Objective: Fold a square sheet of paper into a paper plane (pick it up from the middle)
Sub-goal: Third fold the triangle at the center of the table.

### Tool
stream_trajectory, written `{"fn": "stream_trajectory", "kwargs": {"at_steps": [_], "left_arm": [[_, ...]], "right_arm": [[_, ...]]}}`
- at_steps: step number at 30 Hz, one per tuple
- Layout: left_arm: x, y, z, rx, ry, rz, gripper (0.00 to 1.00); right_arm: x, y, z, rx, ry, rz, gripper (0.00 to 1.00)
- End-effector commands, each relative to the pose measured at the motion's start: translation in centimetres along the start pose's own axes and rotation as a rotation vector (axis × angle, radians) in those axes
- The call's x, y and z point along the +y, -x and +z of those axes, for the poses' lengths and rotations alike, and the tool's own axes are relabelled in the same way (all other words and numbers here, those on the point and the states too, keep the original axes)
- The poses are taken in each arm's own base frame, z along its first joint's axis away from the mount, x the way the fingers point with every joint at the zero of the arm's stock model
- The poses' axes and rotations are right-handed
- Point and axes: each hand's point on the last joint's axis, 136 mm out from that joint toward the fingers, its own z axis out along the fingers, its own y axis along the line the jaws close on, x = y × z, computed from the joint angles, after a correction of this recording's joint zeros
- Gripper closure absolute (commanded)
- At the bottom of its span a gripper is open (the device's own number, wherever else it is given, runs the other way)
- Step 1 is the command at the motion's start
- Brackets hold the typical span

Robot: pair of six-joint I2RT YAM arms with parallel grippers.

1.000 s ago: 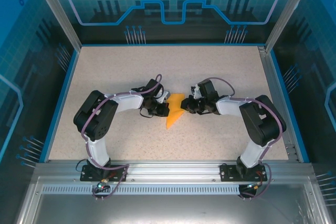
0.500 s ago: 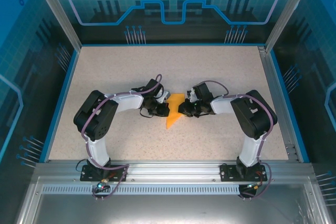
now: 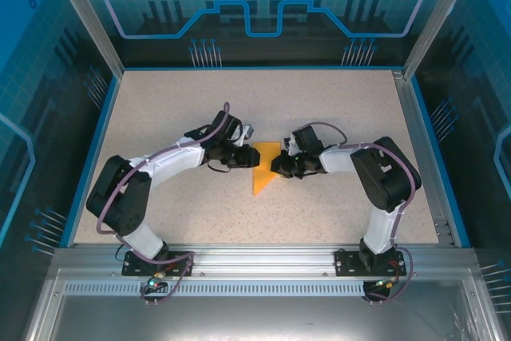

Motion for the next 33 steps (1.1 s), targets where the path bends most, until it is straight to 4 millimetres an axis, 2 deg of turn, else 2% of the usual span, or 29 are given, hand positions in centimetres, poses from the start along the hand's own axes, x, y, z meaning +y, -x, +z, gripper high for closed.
{"fn": "stream_trajectory", "kwargs": {"at_steps": [1,4,5,10,14,19,24,33], "left_arm": [[-3.9,-2.3,0.5,0.12,-0.215,-0.097,0.73],[-5.2,-3.5,1.7,0.173,-0.261,-0.118,0.76],[-5.1,-3.7,2.2,0.182,-0.252,-0.13,0.77],[-2.8,-4.8,4.8,0.222,-0.199,-0.2,0.79],[-1.0,-5.0,6.0,0.221,-0.132,-0.21,0.81],[1.8,-6.4,7.1,0.247,-0.072,-0.253,0.83],[4.0,-8.1,7.3,0.278,-0.02,-0.292,0.84],[6.0,-10.7,6.3,0.297,0.042,-0.331,0.84]], "right_arm": [[-2.4,-0.9,0.9,0.023,-0.097,0.022,0.89],[-2.4,-0.9,0.9,0.025,-0.099,0.021,0.89],[-2.4,-0.9,0.9,0.025,-0.1,0.023,0.89],[-2.4,-0.9,0.8,0.023,-0.1,0.024,0.89],[-2.5,-0.9,0.9,0.028,-0.106,0.021,0.89],[-2.8,-1.1,0.9,0.034,-0.113,0.023,0.89],[-3.0,-1.2,0.9,0.037,-0.125,0.022,0.88],[-3.3,-1.4,0.8,0.044,-0.141,0.023,0.88]]}}
